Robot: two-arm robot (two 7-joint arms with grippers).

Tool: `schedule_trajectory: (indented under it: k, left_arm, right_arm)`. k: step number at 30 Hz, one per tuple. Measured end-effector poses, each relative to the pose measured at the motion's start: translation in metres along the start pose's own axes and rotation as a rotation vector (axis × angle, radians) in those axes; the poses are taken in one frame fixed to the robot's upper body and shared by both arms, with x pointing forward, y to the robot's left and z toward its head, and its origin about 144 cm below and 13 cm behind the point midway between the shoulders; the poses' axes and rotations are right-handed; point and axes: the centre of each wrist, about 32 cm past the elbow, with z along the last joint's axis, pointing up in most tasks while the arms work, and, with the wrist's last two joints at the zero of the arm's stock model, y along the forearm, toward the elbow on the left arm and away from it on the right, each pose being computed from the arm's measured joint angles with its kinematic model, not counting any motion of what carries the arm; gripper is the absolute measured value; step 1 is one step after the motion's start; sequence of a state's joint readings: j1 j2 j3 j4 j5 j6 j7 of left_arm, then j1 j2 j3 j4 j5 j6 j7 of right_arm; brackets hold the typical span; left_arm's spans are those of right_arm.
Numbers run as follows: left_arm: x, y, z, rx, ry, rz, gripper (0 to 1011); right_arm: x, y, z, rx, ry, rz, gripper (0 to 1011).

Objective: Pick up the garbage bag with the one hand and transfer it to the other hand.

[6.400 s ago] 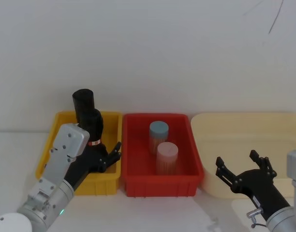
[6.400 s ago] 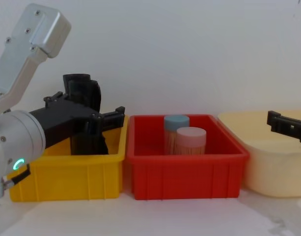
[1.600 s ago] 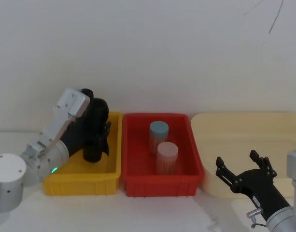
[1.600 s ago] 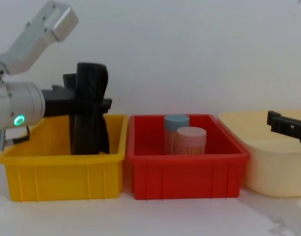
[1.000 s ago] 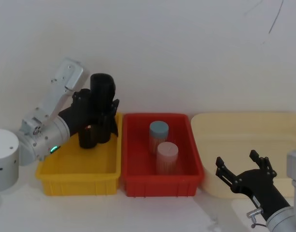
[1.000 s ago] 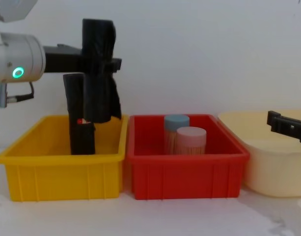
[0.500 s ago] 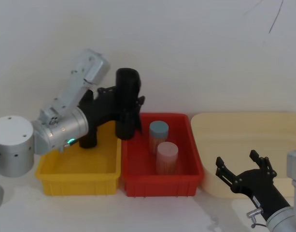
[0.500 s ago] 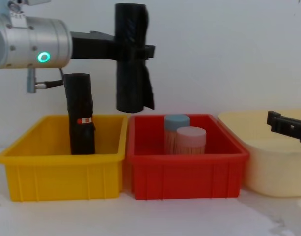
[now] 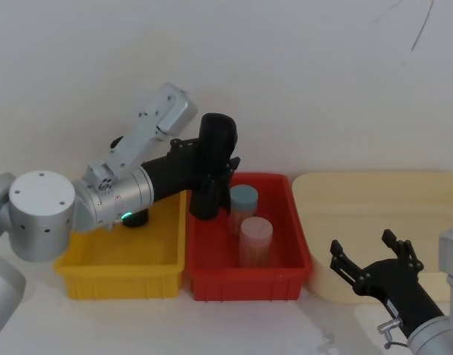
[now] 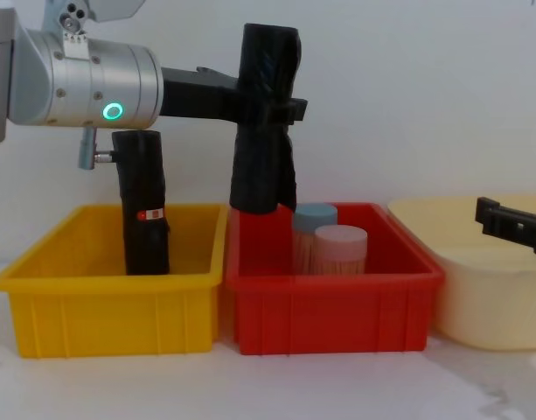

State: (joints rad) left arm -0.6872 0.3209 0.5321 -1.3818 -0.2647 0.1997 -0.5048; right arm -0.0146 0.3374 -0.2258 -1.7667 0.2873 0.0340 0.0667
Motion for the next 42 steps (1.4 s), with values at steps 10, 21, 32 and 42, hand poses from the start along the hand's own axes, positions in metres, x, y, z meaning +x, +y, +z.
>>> schedule_trajectory:
  k: [10,21,32,42]
  left_arm:
    - [0.001,-0.004,0.002,0.008,-0.018,-0.006,439]
    - [0.001,-0.007,0.003,0.013,-0.026,-0.009,439]
    - [0.002,-0.007,0.003,0.014,-0.030,-0.010,439]
    - [0.001,-0.008,0.003,0.015,-0.031,-0.011,439]
  right_arm:
    - [0.000,0.001,0.001,0.004,0.007,0.011,1004]
    - [-0.005,0.010,0.012,0.036,0.039,0.103,1004]
    - [-0.017,0.032,0.024,0.077,0.067,0.247,1004]
    - [-0.030,0.063,0.029,0.104,0.082,0.374,1004]
